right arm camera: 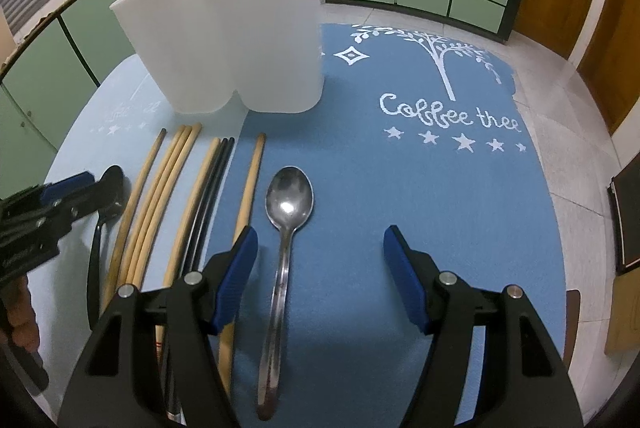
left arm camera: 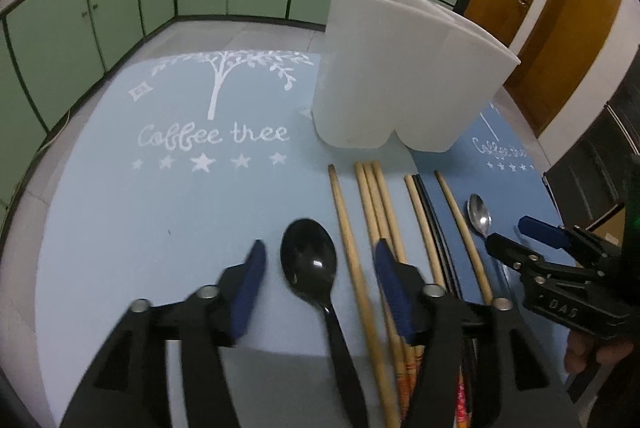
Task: Organize utensils
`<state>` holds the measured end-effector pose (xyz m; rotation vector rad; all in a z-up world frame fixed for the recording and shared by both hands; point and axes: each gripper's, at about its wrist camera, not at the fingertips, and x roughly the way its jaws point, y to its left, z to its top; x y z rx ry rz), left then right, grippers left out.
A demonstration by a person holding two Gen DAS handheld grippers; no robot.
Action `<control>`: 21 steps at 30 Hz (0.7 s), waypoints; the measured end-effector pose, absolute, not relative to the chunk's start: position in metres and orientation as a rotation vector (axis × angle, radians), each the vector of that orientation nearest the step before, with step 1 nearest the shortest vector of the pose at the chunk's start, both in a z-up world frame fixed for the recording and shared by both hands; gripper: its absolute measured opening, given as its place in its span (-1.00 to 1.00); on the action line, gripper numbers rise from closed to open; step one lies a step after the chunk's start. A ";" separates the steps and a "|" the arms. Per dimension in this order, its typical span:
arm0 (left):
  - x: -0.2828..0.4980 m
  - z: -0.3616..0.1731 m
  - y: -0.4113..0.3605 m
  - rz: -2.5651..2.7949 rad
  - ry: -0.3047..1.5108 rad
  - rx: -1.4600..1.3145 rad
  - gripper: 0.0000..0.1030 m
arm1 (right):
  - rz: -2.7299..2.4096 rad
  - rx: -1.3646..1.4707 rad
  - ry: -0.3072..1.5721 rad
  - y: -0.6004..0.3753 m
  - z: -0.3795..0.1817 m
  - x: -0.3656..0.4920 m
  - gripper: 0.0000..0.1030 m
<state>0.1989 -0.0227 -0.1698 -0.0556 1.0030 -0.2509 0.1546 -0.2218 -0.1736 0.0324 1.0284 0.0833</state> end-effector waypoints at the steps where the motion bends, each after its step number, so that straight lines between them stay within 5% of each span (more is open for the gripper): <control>1: 0.200 -0.173 -0.025 -0.237 1.011 -0.049 0.20 | 0.085 0.033 1.029 -0.221 -0.174 0.155 0.24; 17: 0.219 -0.186 -0.021 -0.069 1.065 -0.138 0.18 | 0.078 0.040 1.033 -0.225 -0.178 0.155 0.24; 21: 0.215 -0.186 -0.026 -0.054 1.063 -0.101 -0.29 | 0.082 0.037 1.024 -0.224 -0.175 0.157 0.24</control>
